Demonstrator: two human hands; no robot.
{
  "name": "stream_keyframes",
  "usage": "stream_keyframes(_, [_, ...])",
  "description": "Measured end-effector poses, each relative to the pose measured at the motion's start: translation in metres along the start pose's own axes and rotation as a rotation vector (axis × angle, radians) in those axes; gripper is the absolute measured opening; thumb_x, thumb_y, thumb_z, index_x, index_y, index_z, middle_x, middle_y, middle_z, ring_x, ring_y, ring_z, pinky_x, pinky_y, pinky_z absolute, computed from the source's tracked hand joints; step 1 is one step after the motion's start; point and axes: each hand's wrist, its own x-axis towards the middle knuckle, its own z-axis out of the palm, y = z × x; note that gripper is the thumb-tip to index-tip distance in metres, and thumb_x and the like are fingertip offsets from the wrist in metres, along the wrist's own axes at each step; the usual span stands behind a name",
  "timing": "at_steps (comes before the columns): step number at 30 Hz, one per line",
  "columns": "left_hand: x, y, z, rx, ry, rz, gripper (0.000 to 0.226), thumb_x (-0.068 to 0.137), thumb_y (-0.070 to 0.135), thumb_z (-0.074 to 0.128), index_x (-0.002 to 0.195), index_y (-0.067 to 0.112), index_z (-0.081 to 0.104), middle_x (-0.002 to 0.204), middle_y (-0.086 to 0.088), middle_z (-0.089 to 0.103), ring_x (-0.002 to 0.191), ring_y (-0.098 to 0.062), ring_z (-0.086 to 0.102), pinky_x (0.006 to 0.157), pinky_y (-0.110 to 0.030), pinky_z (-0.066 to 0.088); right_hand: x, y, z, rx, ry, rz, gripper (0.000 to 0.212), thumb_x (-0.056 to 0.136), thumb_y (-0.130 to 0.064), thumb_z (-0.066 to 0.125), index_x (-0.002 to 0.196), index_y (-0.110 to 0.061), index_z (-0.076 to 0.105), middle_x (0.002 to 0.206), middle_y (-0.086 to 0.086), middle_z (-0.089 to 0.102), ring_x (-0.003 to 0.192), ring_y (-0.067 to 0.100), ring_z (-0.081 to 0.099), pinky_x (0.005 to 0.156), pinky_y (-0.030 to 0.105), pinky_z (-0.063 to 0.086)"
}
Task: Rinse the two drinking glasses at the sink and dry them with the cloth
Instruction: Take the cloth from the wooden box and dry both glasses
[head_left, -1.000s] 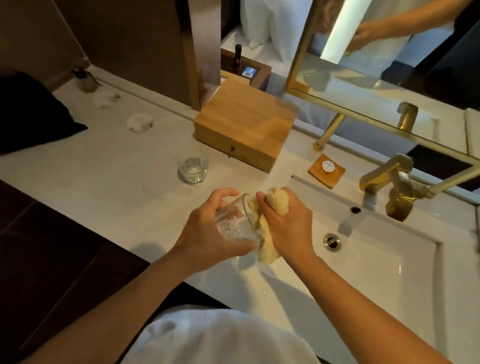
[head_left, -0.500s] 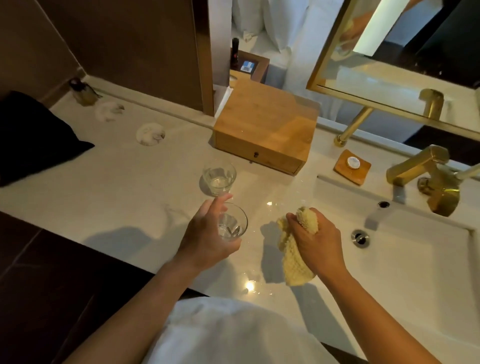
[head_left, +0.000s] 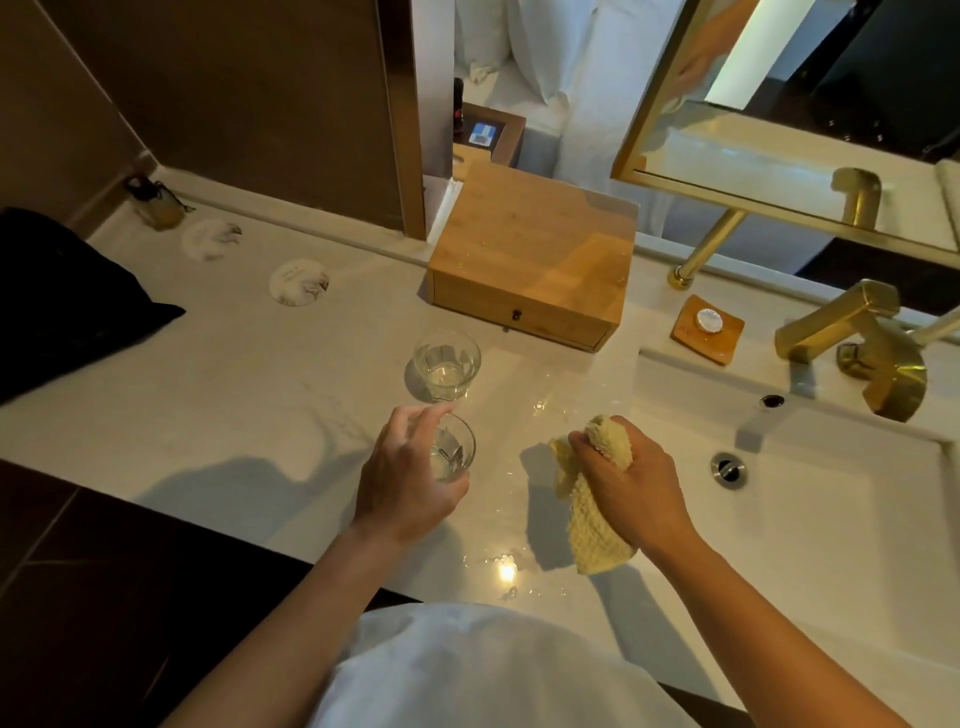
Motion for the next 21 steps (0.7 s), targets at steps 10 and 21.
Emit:
stream_keyframes(10, [-0.005, -0.006, 0.007, 0.05, 0.042, -0.016, 0.079, 0.068, 0.033, 0.086, 0.136, 0.027, 0.047, 0.127, -0.008, 0.049, 0.112, -0.031, 0.056, 0.082, -0.04, 0.057, 0.012, -0.02, -0.006, 0.891, -0.28, 0.245, 0.04, 0.058, -0.025, 0.061, 0.095, -0.009, 0.064, 0.091, 0.014, 0.067, 0.081, 0.028, 0.069, 0.076, 0.041, 0.055])
stream_keyframes(21, [0.015, 0.09, -0.057, -0.677, -0.17, -0.25, 0.056, 0.074, 0.07, 0.061, 0.11, 0.028, 0.065, 0.1, 0.012, 0.071, 0.094, -0.006, 0.068, 0.075, -0.022, 0.053, 0.019, -0.035, -0.026, 1.627, -0.639, 0.283, 0.046, 0.07, -0.009, 0.06, 0.113, 0.005, 0.069, 0.111, 0.025, 0.069, 0.106, 0.041, 0.066, 0.098, 0.051, 0.049])
